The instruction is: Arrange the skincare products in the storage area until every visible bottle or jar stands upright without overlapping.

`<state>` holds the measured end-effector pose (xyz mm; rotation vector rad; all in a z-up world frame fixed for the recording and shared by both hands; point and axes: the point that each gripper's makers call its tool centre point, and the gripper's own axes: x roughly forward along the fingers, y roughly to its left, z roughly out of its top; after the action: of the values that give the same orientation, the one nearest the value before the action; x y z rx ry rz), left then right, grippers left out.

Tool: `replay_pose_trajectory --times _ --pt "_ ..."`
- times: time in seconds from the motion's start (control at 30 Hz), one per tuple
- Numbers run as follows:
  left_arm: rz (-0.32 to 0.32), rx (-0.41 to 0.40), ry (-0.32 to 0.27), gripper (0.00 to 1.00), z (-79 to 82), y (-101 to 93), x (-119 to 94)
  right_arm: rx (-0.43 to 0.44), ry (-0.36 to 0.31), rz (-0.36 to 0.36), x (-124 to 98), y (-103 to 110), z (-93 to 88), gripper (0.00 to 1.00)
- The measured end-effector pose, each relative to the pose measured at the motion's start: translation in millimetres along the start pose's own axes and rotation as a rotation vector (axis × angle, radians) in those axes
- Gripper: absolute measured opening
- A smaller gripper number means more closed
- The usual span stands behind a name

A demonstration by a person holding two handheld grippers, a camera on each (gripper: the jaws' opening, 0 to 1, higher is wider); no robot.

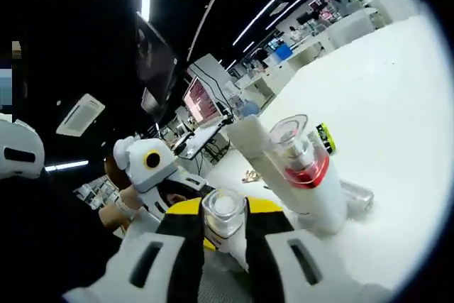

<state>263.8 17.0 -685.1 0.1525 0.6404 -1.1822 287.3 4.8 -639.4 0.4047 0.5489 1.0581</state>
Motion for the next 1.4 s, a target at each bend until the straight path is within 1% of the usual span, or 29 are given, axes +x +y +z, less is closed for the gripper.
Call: replay_pose_trajectory --times 0.07,0.13,0.17,0.23,0.33,0.4,0.57,0.6,0.73,0.9,1.3,1.4 --pt "0.011 0.019 0.020 0.31 -1.5 2.1 1.8 -0.025 0.021 -0.013 1.8 0.4 -2.3 0.20" --pt "0.019 0.023 0.029 0.31 -2.0 3.4 3.4 -0.080 0.047 -0.043 3.0 -2.5 -4.8 0.20" --pt "0.016 0.030 0.034 0.31 -1.9 3.2 4.7 -0.124 0.062 -0.066 4.3 -3.7 -5.7 0.20" --pt "0.015 0.039 0.047 0.30 -2.8 3.3 6.8 -0.176 0.077 -0.081 6.4 -3.0 -6.4 0.20" --pt "0.036 0.075 0.086 0.31 -7.2 7.7 10.5 -0.261 0.131 -0.117 9.7 -5.1 -10.3 0.20" --pt "0.037 0.084 0.096 0.30 -7.7 8.6 13.3 -0.290 0.161 -0.136 12.1 -6.6 -13.2 0.20" --pt "0.040 0.100 0.104 0.28 -7.0 10.8 18.6 -0.356 0.209 -0.175 15.7 -12.0 -17.4 0.20" --pt "0.041 0.102 0.107 0.28 -7.0 11.4 20.2 -0.380 0.222 -0.189 16.2 -14.1 -18.3 0.20" --pt "0.048 0.109 0.115 0.31 -7.7 13.1 24.1 -0.420 0.235 -0.190 19.3 -12.9 -19.3 0.20" --pt "0.060 0.123 0.132 0.29 -10.1 16.2 27.9 -0.467 0.268 -0.218 20.8 -19.2 -22.1 0.20" --pt "0.086 0.146 0.169 0.24 -15.8 24.7 38.3 -0.497 0.281 -0.250 22.8 -28.3 -23.8 0.21" --pt "0.093 0.147 0.172 0.24 -14.7 27.1 39.5 -0.510 0.283 -0.255 24.2 -30.0 -22.6 0.21"
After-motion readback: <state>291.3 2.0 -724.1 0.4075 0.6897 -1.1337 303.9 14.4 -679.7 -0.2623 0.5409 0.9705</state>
